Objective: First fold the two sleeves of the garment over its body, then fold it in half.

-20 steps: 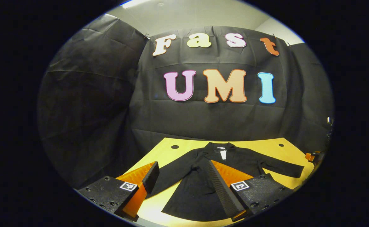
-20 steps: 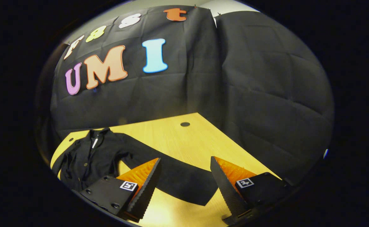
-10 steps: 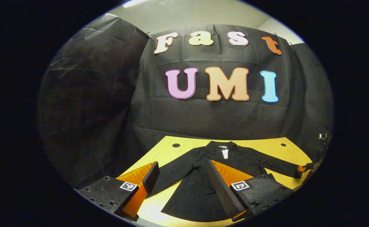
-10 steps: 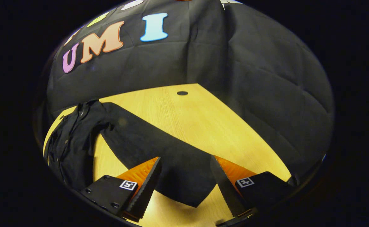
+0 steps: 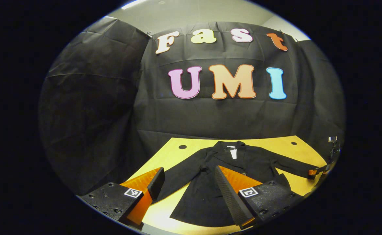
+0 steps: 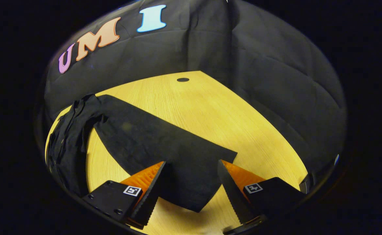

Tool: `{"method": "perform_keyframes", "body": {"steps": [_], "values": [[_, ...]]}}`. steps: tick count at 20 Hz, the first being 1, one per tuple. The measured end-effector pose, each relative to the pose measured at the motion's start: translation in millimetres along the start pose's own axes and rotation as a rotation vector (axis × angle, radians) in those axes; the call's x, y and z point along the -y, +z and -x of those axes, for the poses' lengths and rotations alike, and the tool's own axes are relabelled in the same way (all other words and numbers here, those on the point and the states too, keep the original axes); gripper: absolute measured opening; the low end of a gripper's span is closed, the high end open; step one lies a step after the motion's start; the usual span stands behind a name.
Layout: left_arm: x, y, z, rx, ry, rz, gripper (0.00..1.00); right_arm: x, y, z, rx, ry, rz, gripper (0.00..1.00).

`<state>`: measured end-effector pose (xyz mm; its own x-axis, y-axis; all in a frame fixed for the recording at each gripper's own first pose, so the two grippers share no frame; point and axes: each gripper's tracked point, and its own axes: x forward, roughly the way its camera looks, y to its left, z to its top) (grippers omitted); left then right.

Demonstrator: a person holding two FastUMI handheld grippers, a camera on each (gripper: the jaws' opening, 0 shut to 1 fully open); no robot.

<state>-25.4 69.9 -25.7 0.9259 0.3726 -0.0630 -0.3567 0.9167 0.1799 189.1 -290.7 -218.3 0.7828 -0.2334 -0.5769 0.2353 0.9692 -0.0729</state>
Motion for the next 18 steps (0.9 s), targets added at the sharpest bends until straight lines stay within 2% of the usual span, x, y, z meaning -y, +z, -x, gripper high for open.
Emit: {"method": "perform_keyframes", "body": {"steps": [1, 7, 8, 9, 10, 13, 14, 15, 16, 18], "values": [[0, -1, 0, -0.001, 0.000, -0.001, 0.92, 0, 1, 1, 0.004, 0.002, 0.001, 0.98], [4, -8, 1, -0.020, -0.008, 0.010, 0.92, -2, 1, 2, 0.008, 0.024, 0.025, 0.98], [3, -8, 2, -0.020, -0.009, 0.016, 0.92, -1, 1, 2, 0.004, 0.025, 0.020, 0.94], [4, -9, 2, -0.022, -0.010, 0.023, 0.92, -1, 2, 2, -0.003, 0.028, 0.022, 0.98], [5, -11, 3, -0.025, -0.012, 0.034, 0.92, -3, 2, 3, -0.007, 0.035, 0.027, 0.94], [6, -15, 6, -0.036, -0.014, 0.049, 0.92, -15, 1, 0, -0.015, 0.063, 0.057, 0.72], [6, -16, 8, -0.038, -0.014, 0.050, 0.92, -18, 1, 0, -0.018, 0.073, 0.059, 0.73], [6, -16, 9, -0.038, -0.014, 0.048, 0.92, -21, 0, 0, -0.015, 0.079, 0.062, 0.58], [6, -16, 10, -0.037, -0.012, 0.045, 0.92, -24, 0, 1, -0.016, 0.092, 0.065, 0.53], [6, -18, 10, -0.037, -0.010, 0.039, 0.92, -30, 0, 1, -0.015, 0.100, 0.063, 0.36]]}}
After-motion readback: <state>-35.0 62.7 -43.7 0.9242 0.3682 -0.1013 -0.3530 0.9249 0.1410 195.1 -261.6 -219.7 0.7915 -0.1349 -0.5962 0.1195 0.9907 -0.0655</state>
